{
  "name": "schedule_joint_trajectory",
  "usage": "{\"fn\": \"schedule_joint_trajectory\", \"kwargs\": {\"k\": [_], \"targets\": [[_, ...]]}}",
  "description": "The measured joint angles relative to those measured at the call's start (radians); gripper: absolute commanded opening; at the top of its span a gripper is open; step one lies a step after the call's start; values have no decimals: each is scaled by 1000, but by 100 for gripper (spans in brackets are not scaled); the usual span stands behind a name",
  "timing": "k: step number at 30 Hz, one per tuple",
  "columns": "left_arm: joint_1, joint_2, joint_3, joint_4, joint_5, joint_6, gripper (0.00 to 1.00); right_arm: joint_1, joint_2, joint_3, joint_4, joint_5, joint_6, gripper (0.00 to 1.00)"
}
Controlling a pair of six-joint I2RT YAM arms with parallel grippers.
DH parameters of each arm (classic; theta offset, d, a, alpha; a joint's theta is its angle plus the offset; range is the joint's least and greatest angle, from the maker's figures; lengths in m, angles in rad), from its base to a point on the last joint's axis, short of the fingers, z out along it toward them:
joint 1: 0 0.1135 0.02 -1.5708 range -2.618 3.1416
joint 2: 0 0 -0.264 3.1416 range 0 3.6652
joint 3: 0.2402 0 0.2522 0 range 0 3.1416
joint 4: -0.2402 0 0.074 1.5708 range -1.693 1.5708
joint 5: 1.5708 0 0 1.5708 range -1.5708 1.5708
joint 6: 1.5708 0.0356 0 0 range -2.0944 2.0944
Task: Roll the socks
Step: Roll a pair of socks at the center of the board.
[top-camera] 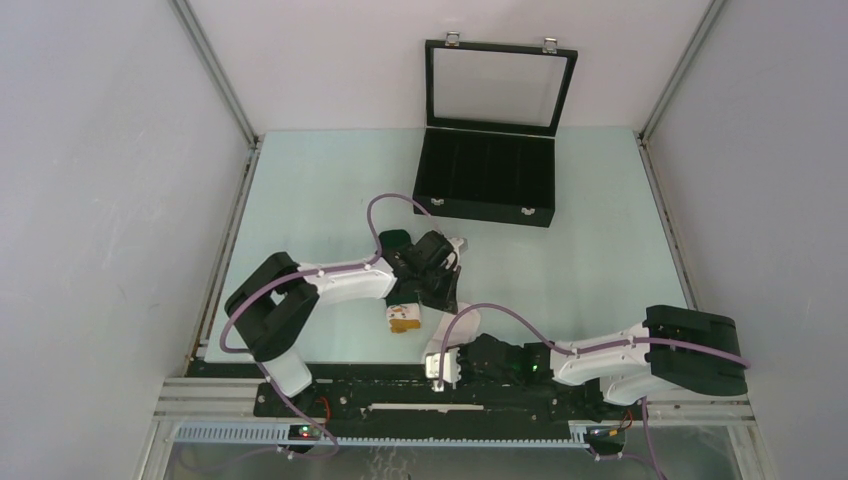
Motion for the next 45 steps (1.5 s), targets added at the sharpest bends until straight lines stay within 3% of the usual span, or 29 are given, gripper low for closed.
{"fn": "schedule_joint_trajectory", "kwargs": {"k": [23,34,45], "targets": [[0,8,-93,103,-17,-29,0,-65,-56,-14,-16,-86,101,0],[2,-6,-119,137,-26,-40,0,-230,-202,-43,-55,-263,263,0],[2,-8,-121,139,-27,-43,0,-381,-158,-45,-61,-497,422,0]]}}
